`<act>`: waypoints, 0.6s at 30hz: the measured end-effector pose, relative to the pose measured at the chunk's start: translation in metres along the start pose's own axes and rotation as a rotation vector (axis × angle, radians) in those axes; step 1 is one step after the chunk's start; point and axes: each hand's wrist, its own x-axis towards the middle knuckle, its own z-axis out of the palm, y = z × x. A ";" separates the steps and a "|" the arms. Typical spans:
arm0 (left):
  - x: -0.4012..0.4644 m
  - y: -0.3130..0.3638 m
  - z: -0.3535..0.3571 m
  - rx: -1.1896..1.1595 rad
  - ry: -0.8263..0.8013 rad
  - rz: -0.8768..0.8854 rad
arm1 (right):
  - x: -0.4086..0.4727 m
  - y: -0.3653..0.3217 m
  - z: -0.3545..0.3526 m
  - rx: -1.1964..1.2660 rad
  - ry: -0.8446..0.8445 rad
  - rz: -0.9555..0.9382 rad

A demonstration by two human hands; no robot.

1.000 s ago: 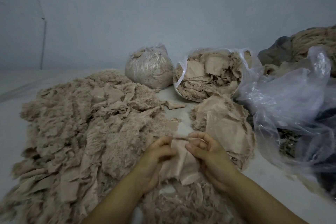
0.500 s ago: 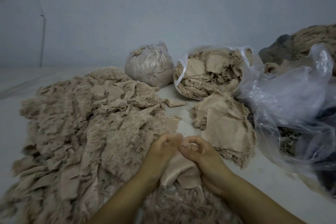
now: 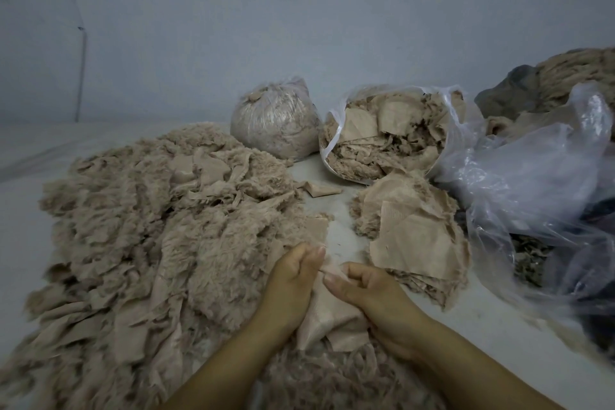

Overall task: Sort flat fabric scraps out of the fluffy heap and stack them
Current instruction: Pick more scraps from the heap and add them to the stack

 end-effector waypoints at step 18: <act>0.016 0.003 -0.020 -0.208 0.312 -0.128 | 0.004 -0.007 -0.007 -0.031 0.391 -0.236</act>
